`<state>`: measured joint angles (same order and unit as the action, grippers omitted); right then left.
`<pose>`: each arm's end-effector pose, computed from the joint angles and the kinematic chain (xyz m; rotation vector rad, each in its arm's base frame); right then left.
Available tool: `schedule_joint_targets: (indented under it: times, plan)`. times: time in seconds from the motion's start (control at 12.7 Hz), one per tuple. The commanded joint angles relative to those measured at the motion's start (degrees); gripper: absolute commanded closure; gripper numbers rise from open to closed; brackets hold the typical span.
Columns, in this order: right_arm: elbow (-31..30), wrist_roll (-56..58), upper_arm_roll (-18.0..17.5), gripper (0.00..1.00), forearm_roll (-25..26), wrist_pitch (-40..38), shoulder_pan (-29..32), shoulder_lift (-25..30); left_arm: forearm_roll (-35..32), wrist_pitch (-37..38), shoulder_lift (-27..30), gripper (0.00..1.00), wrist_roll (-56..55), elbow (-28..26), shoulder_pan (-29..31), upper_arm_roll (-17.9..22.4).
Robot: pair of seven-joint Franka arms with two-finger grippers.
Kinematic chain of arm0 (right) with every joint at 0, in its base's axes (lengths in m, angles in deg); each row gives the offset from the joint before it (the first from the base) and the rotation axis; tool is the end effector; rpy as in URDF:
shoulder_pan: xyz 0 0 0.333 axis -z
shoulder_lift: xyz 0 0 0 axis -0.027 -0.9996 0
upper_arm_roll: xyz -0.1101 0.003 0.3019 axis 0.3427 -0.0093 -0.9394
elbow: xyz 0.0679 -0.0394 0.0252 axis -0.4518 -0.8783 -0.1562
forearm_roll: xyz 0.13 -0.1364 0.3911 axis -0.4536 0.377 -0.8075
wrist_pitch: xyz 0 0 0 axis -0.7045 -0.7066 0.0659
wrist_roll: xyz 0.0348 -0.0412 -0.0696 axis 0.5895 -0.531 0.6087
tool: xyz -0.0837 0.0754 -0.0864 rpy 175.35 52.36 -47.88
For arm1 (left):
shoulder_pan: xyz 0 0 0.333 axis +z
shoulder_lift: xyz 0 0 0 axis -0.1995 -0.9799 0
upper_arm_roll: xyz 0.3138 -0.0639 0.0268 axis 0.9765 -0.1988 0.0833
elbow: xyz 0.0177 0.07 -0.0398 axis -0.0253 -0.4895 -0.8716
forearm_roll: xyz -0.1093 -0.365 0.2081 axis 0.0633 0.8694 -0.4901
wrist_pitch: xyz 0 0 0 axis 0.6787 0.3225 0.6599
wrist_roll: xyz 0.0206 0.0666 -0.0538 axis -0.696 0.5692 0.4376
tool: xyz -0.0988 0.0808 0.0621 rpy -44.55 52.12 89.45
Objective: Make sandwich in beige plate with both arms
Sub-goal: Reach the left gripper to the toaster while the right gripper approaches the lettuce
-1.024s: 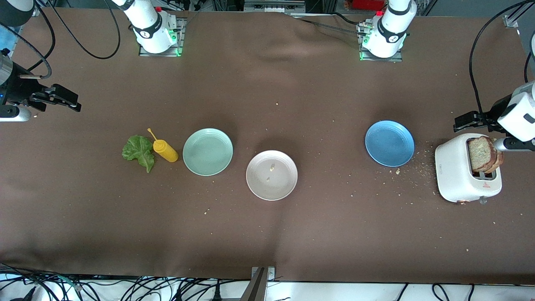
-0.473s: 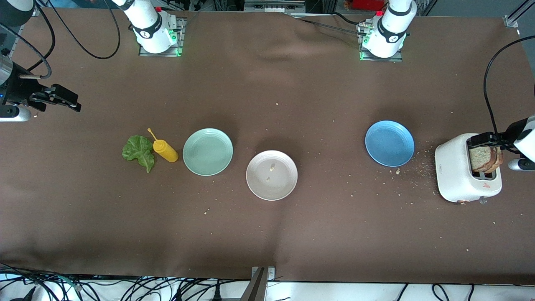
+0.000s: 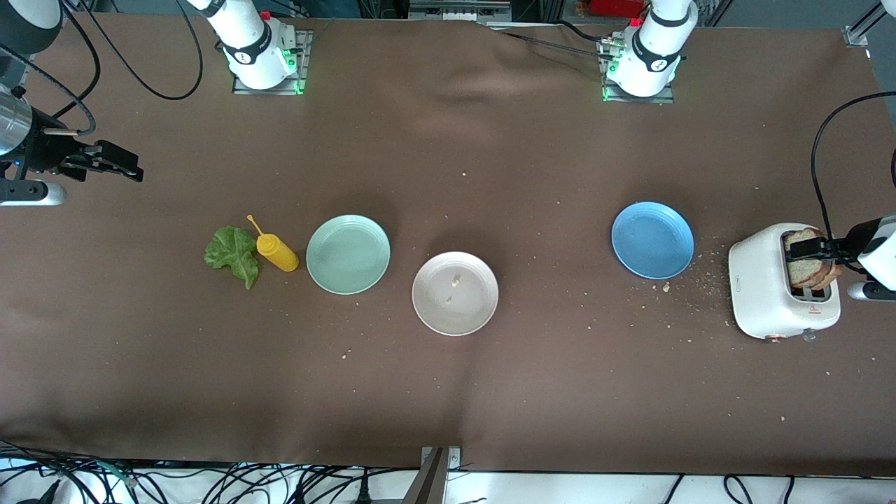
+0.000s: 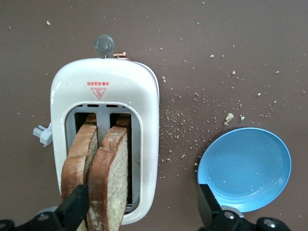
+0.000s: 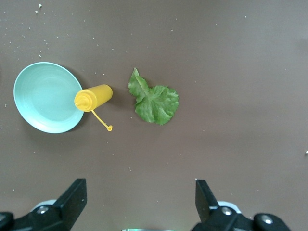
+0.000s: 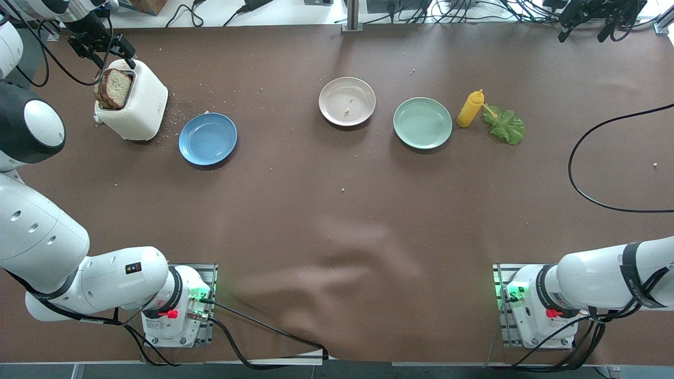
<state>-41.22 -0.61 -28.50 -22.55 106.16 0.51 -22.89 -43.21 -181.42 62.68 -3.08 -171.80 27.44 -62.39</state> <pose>0.6003 -0.0052 0.5260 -3.1187 0.0035 0.2039 0.6679 0.1785 0.3544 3.1174 -0.0407 -0.2182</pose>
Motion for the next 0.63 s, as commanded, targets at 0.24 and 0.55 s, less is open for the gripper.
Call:
schedule_joint_targets:
  times: [0.24,0.55]
  plan:
    - [1.13,1.09,-0.10,0.00,-1.41,-1.48,0.32,-2.96,-0.47,-1.69,-1.97,0.00,1.55,0.36,0.76,-0.37]
    - [-2.20,16.27,0.43,0.01,-1.94,7.80,0.67,-3.05,1.45,-2.48,-3.82,0.00,0.84,0.71,0.06,-0.72]
